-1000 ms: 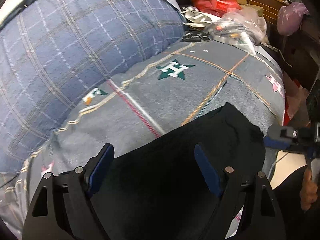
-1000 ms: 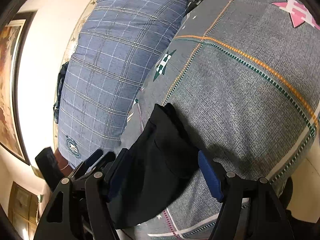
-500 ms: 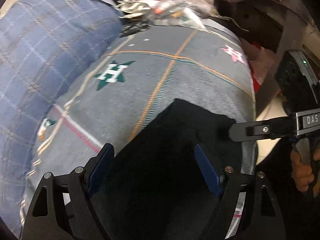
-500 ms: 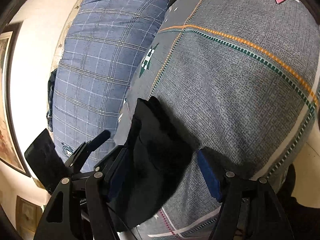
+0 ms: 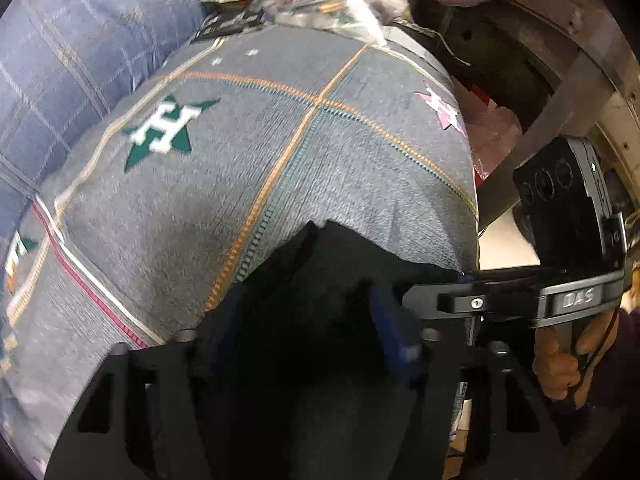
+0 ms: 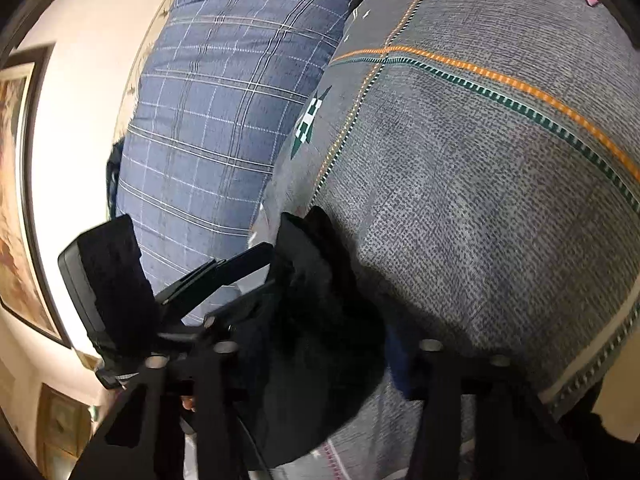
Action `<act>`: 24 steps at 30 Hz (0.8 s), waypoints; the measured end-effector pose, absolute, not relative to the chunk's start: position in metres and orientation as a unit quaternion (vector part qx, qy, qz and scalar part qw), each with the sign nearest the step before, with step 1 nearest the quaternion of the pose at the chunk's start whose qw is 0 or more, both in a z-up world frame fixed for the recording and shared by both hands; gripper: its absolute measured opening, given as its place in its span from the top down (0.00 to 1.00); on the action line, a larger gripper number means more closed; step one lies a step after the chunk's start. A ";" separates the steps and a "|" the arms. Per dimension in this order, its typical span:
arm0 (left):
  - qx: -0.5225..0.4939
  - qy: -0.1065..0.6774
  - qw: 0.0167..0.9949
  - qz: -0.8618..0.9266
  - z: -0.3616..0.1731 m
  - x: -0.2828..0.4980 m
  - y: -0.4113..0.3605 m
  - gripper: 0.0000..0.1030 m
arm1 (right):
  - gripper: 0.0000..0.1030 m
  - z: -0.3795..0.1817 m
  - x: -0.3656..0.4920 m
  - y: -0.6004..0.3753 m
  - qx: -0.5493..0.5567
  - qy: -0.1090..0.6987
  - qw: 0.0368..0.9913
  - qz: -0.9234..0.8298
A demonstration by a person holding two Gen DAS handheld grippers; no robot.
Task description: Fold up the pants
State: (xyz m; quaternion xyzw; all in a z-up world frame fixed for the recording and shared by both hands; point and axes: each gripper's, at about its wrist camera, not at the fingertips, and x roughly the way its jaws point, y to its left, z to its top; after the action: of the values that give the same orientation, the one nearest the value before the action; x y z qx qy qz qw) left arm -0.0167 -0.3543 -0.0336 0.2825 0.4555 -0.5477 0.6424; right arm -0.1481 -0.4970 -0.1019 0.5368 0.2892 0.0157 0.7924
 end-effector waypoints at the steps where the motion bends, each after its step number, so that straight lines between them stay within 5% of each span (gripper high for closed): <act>1: 0.279 0.464 0.642 -0.543 -0.036 -0.014 -0.354 0.61 | 0.81 -0.104 -0.147 -0.497 0.537 0.295 0.790 0.017; 5: 0.250 0.475 0.649 -0.539 -0.034 -0.010 -0.345 0.70 | 0.88 -0.093 -0.150 -0.490 0.506 0.301 0.808 0.018; 13: 0.180 0.467 0.701 -0.508 -0.001 -0.002 -0.310 0.70 | 0.89 -0.054 -0.153 -0.463 0.432 0.270 0.859 0.055; 24: 0.063 0.438 0.801 -0.403 0.043 0.014 -0.147 0.67 | 0.89 -0.003 -0.130 -0.360 0.331 0.249 0.895 0.164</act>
State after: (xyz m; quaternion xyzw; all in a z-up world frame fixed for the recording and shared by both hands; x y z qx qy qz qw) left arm 0.0141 -0.1470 0.0431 0.0628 0.4376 -0.4033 0.8012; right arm -0.1300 -0.3600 -0.0032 0.3307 0.2495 0.1638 0.8953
